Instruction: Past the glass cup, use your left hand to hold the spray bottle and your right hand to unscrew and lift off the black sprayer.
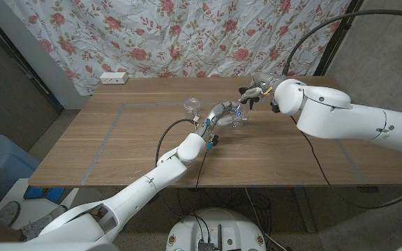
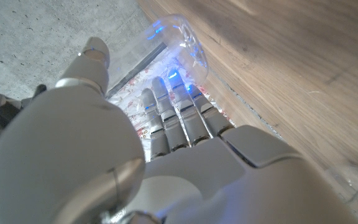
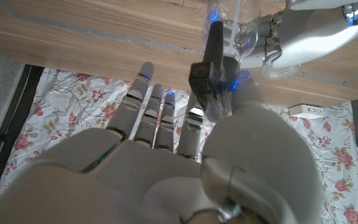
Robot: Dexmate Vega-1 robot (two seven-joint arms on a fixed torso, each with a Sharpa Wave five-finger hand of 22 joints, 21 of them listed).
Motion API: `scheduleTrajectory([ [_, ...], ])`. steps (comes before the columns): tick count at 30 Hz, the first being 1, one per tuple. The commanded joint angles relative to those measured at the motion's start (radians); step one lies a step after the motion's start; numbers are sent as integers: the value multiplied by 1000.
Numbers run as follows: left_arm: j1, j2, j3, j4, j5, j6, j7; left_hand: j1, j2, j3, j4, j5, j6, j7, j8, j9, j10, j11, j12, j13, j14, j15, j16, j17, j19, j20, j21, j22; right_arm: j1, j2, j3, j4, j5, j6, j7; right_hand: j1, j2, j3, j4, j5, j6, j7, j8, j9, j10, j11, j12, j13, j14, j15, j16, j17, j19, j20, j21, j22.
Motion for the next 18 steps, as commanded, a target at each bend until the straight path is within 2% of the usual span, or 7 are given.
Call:
scheduleTrajectory([
  [1,-20,-9,6,28,-5,-16,-16,-42,188,18,12,3,32,-24,196,4,94,-87,4,4,5,-121,-5,5,10,-27,-1,5,-29,3,38,13,-31,33,32,18,1,10,-2,6,30,-17,5,1,9,-5,8,2,4,-10,4,3,13,-2,3,3],
  [18,-15,-2,7,13,-6,-4,-19,-40,186,17,11,2,31,-26,197,4,98,-89,4,2,7,-121,-4,7,10,-26,-1,5,-62,6,78,15,-70,49,67,29,2,11,2,6,25,-16,-1,-2,12,-6,5,3,6,-12,8,7,19,-1,3,3],
])
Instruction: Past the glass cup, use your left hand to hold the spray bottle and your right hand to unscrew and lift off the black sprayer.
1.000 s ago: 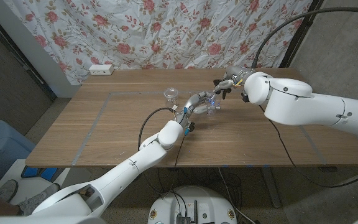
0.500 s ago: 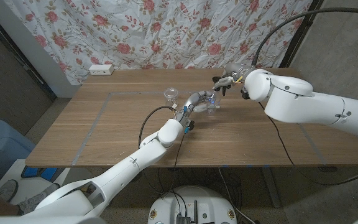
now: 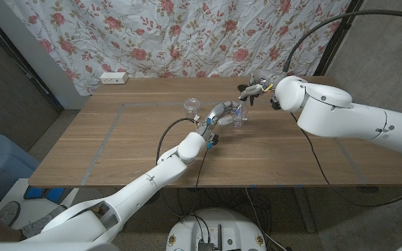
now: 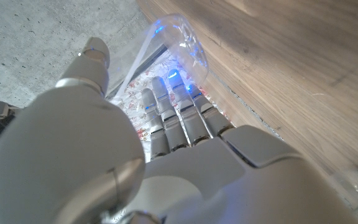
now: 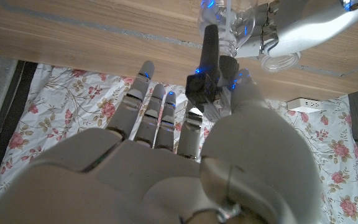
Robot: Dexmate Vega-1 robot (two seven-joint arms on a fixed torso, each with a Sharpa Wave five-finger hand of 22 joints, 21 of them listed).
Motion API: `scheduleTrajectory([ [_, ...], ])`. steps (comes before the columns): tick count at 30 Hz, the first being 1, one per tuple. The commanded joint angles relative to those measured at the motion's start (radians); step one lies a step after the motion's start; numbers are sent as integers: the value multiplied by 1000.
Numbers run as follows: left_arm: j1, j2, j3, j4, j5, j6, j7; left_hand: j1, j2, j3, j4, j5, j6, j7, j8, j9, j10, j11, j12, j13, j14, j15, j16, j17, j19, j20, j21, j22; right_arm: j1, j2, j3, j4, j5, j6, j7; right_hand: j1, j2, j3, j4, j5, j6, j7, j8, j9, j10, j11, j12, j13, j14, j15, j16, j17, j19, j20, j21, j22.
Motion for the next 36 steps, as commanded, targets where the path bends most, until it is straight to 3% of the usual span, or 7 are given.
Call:
scheduleTrajectory([
  [1,2,4,2,-8,-1,7,-3,-40,186,17,11,2,31,-27,197,5,95,-86,3,1,6,-121,-4,2,10,-26,-1,5,-27,1,35,-1,-28,6,24,10,6,7,6,6,21,-18,-1,2,6,0,4,3,1,-7,7,6,10,1,2,3],
  [36,21,27,-5,-44,3,19,-1,-38,184,17,12,2,29,-27,199,5,94,-87,1,3,6,-121,-6,4,11,-26,-2,5,-67,-49,147,-56,-5,29,70,16,12,4,15,6,7,-18,-11,3,11,-2,-1,4,-2,-9,11,12,12,2,-1,4],
])
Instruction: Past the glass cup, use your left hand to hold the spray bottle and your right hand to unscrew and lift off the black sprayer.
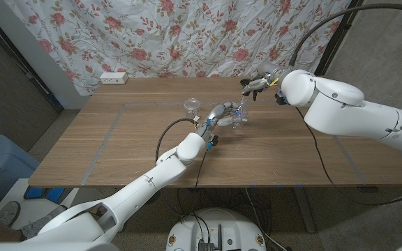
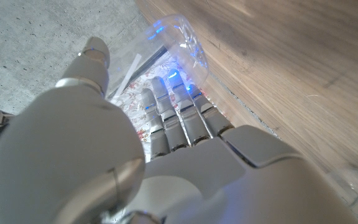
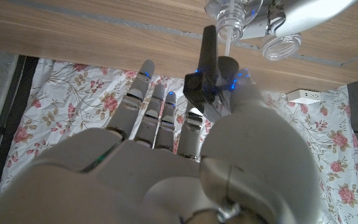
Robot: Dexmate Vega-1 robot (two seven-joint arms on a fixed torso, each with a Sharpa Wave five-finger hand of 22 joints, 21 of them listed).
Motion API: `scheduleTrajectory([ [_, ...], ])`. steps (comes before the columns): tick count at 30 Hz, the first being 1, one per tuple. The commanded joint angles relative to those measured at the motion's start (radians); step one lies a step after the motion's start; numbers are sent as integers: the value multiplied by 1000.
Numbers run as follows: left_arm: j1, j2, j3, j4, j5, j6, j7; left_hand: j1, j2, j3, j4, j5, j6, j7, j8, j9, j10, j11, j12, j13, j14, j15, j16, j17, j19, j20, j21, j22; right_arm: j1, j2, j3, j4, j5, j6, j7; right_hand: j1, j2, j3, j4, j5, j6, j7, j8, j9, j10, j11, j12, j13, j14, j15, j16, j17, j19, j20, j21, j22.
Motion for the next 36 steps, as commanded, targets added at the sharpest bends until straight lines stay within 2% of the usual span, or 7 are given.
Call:
scheduleTrajectory([
  [1,6,10,-4,-11,2,1,0,-39,184,17,12,3,28,-27,199,4,96,-86,1,3,5,-120,-6,5,11,-26,-2,5,-17,-22,46,-20,16,13,11,9,5,4,6,6,13,-11,0,3,10,-2,-2,4,4,-3,5,3,5,-5,-1,1],
  [10,15,21,-10,-25,3,5,3,-40,184,16,13,3,30,-26,200,4,99,-87,1,2,4,-120,-7,5,11,-26,-2,5,-38,-37,88,-35,32,15,9,10,8,4,7,6,11,-13,-1,4,14,-3,-1,4,3,-5,6,5,5,-7,-2,1],
  [13,18,23,-13,-27,-1,8,2,-40,184,17,13,3,30,-27,200,4,98,-88,1,2,5,-119,-8,4,10,-26,-2,5,-61,-43,130,-38,60,26,5,11,8,3,8,6,12,-12,-1,5,15,-2,-2,5,3,-6,6,5,6,-7,-2,1],
  [21,20,27,-18,-29,1,7,8,-40,184,17,13,3,27,-29,200,3,98,-85,0,2,5,-119,-8,4,9,-26,-2,5,-84,-50,172,-45,91,35,-6,11,9,2,8,6,12,-12,-2,5,17,-1,-2,5,3,-6,7,6,5,-6,-3,1],
  [32,25,32,-19,-35,0,18,8,-40,184,18,12,3,28,-26,200,3,98,-86,-1,2,4,-119,-10,4,9,-25,-2,5,-177,-59,307,-42,179,93,-57,10,10,1,9,6,13,-11,-2,6,21,-1,-2,5,6,-4,9,8,6,-5,-3,1],
  [36,27,31,-19,-35,-2,21,10,-41,183,18,13,3,27,-28,200,3,97,-86,-1,2,2,-120,-11,4,9,-25,-2,5,-190,-59,329,-43,194,97,-75,10,10,0,10,6,14,-11,-2,7,20,-2,-2,5,7,-5,10,9,7,-5,-3,1],
])
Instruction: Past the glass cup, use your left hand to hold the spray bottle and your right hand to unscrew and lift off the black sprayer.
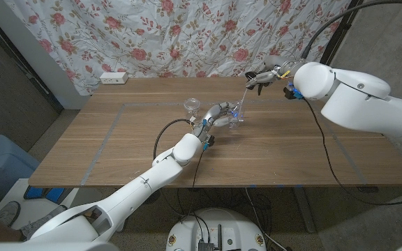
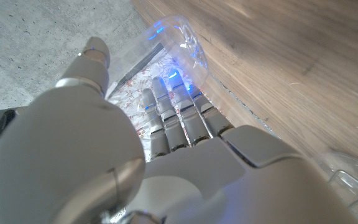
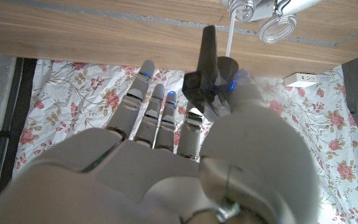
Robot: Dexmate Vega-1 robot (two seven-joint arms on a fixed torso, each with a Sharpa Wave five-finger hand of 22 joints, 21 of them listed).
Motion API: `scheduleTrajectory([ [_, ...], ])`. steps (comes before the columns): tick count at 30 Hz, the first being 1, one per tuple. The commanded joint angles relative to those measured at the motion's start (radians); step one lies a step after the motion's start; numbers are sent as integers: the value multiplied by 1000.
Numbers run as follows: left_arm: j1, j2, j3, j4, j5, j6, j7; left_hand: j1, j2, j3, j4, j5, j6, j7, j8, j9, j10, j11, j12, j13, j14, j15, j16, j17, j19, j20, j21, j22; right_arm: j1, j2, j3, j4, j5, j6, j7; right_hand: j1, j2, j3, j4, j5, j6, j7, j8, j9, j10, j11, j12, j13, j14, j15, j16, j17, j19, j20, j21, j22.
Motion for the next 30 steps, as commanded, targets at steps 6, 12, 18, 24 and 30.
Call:
scheduleTrajectory([
  [6,3,-2,1,3,-4,7,3,-41,184,18,13,4,28,-30,201,3,98,-86,8,3,3,-120,1,4,9,-25,-2,5,-99,-8,159,10,122,76,-64,4,5,0,3,5,17,-11,9,2,9,-4,-3,6,7,-4,5,5,7,-3,-3,2],
  [12,-3,-7,2,13,-5,7,1,-41,184,17,12,4,29,-28,202,3,98,-86,7,3,3,-120,1,5,9,-26,-2,5,-115,-15,191,15,150,107,-76,3,6,0,4,5,12,-11,7,3,11,-4,-3,6,8,-6,6,6,5,-3,-4,2],
  [18,-8,-5,2,15,-4,12,2,-41,183,17,12,4,29,-26,202,3,97,-87,6,2,5,-119,1,5,9,-26,-2,5,-124,-25,220,21,171,130,-85,3,7,-1,4,5,13,-9,7,4,11,-4,-4,6,10,-4,7,7,6,-2,-4,2],
  [24,-7,0,0,8,0,24,6,-41,183,18,12,4,27,-29,201,3,97,-85,5,2,3,-119,-1,4,8,-25,-2,5,-127,-33,231,25,179,147,-89,0,7,-3,6,5,13,-9,6,5,12,-2,-4,6,7,-4,7,8,5,-2,-4,2],
  [30,-7,6,0,1,-1,33,4,-39,183,17,12,4,28,-28,202,3,97,-86,5,3,2,-120,0,5,9,-25,-2,5,-127,-41,243,27,191,152,-88,-1,8,-4,6,5,13,-9,5,5,10,-2,-5,6,7,0,8,9,5,-1,-5,2],
])
